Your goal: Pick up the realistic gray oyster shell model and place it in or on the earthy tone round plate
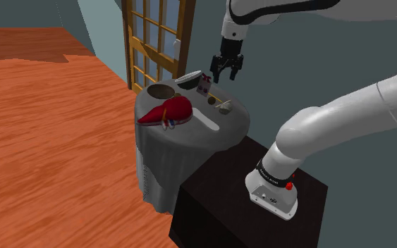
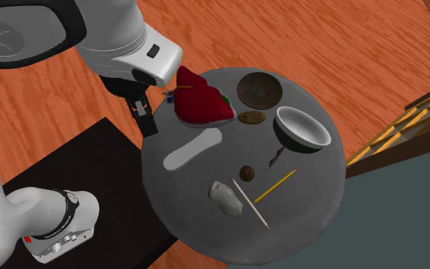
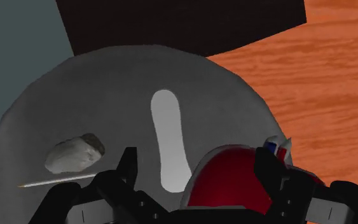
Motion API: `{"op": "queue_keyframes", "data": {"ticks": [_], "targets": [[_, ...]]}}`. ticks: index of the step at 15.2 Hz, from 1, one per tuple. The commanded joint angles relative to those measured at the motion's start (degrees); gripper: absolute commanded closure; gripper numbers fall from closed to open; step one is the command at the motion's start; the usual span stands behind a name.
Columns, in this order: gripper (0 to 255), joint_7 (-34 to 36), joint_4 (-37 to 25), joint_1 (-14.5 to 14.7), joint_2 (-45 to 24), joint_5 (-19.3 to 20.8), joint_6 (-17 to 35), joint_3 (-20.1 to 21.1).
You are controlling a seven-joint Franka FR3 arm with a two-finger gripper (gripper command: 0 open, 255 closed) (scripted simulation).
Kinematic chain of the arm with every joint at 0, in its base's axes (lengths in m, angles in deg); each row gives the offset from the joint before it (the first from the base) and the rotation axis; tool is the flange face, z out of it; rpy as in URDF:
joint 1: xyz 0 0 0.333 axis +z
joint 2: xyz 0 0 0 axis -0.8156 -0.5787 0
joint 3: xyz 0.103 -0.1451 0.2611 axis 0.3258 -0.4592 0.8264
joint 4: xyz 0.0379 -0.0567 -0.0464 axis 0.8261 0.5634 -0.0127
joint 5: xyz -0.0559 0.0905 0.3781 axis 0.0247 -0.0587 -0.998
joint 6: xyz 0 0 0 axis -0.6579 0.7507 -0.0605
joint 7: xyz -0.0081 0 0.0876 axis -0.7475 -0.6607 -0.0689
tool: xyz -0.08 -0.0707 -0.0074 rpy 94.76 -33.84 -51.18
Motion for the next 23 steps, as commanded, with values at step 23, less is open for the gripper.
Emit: {"op": "queue_keyframes", "data": {"ticks": [23], "targets": [[0,29.82,-5.8,-15.18,-39.56,3.25,32.7,-8.98]]}}
